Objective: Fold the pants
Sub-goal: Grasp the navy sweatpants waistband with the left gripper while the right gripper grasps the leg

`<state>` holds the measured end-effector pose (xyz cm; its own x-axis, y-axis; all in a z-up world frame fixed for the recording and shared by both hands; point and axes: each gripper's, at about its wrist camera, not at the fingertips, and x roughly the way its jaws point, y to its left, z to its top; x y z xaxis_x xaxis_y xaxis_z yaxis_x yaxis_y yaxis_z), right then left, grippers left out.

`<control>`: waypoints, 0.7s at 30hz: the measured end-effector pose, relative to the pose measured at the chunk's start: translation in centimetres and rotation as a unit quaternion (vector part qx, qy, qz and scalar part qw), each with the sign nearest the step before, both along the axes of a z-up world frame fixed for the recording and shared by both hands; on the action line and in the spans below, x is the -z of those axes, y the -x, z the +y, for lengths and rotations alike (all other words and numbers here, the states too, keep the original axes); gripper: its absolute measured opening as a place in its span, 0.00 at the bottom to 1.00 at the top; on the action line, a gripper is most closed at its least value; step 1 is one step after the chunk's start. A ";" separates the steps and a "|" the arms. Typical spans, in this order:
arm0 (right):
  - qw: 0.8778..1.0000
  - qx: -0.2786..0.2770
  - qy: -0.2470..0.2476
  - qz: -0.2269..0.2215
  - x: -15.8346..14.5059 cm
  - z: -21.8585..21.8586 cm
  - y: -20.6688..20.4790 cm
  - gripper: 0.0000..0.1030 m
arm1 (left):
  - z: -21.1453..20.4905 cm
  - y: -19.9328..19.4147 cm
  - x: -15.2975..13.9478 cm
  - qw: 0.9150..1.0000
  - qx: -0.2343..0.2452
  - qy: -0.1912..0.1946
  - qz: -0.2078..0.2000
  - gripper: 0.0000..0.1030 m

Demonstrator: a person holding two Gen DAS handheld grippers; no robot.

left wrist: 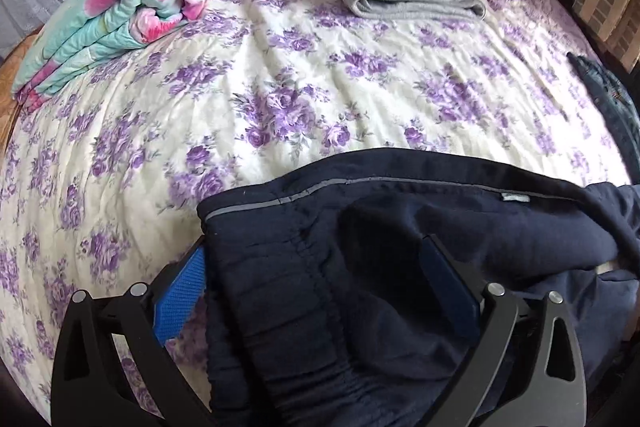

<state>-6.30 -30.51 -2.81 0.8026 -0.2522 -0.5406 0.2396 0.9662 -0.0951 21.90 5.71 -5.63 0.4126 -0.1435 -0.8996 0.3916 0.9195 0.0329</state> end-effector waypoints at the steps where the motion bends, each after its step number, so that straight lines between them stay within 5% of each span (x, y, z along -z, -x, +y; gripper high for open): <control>1: 1.000 0.012 -0.001 0.001 -0.2 -1.2 0.5 0.97 | -0.5 0.2 0.4 1.000 0.000 -0.010 -0.003 0.92; 2: 1.000 0.022 -0.004 0.002 -0.4 -2.5 1.2 0.97 | -0.9 0.6 0.4 1.000 0.001 -0.016 -0.010 0.85; 3: 1.000 0.026 -0.009 0.002 -0.5 -3.8 1.8 0.97 | -1.2 1.2 0.4 1.000 0.006 -0.018 -0.013 0.60; 4: 1.000 0.020 -0.016 0.004 -0.6 -4.8 2.5 0.97 | -1.3 1.8 0.2 1.000 0.012 -0.012 -0.011 0.50; 10: 0.987 -0.143 -0.002 0.069 0.1 -3.0 4.3 0.97 | -1.6 4.9 -2.1 0.997 0.025 0.005 -0.069 0.49; 15: 0.973 -0.175 0.074 0.134 3.5 0.7 2.2 0.97 | -1.6 3.2 -1.3 0.998 0.020 0.031 -0.059 0.56; 16: 0.970 -0.172 0.080 0.152 4.4 1.0 1.5 0.89 | -1.3 2.5 -0.8 0.998 0.007 0.034 -0.050 0.50; 17: 0.968 -0.173 0.069 0.169 5.0 0.9 0.7 0.45 | -1.0 2.0 -0.5 0.998 -0.009 0.036 -0.042 0.49; 21: 0.975 -0.175 0.012 0.139 2.6 0.1 0.5 0.10 | 1.0 2.6 -2.0 0.994 -0.056 0.061 -0.069 0.44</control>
<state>-6.76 -30.37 -5.44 0.6651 -0.0040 -0.7467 -0.1430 0.9808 -0.1326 19.29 6.68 -3.61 0.5506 -0.1949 -0.8117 0.2865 0.9574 -0.0356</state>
